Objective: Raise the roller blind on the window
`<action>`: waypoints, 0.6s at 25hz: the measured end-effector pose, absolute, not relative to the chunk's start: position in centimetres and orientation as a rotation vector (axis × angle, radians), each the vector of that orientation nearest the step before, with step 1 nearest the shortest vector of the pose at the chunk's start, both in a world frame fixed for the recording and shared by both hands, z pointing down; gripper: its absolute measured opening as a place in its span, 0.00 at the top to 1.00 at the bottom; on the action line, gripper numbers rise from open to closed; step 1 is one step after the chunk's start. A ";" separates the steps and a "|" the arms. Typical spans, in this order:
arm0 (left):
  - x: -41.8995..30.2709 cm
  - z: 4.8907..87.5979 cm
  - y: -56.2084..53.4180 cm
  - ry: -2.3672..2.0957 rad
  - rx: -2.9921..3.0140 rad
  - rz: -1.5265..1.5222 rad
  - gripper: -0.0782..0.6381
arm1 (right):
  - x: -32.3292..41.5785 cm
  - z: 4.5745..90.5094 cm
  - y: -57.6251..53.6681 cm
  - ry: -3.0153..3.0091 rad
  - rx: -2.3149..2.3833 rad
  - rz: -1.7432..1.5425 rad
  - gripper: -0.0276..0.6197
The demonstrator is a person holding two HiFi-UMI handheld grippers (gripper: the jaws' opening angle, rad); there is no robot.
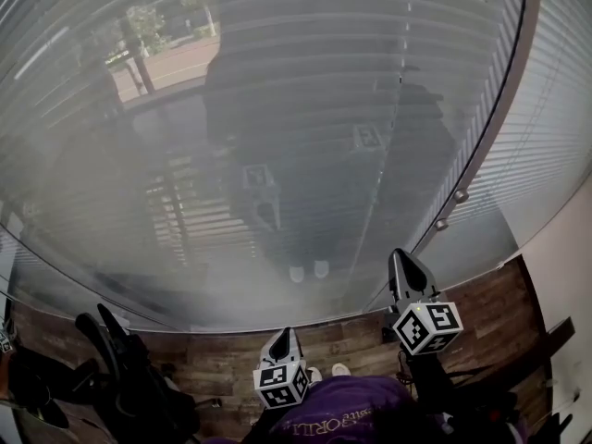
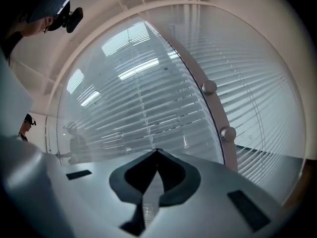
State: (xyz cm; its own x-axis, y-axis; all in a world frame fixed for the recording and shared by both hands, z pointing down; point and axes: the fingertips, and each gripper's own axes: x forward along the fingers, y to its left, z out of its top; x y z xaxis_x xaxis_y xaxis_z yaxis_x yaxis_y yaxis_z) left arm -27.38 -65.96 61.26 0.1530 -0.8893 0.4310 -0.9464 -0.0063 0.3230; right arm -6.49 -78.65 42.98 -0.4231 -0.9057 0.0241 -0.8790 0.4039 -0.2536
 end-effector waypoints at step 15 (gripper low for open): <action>-27.4 61.3 -66.2 -1.744 1.903 0.132 0.89 | -7.0 42.8 -78.7 2.554 -1.615 -0.337 0.96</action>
State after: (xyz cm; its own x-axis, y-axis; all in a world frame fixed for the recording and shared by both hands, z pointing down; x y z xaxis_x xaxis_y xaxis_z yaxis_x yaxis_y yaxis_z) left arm -27.37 -66.22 61.30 0.1535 -0.8915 0.4263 -0.9454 -0.0069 0.3258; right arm -6.95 -78.69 42.78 -0.4322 -0.9012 0.0330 -0.8788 0.4128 -0.2393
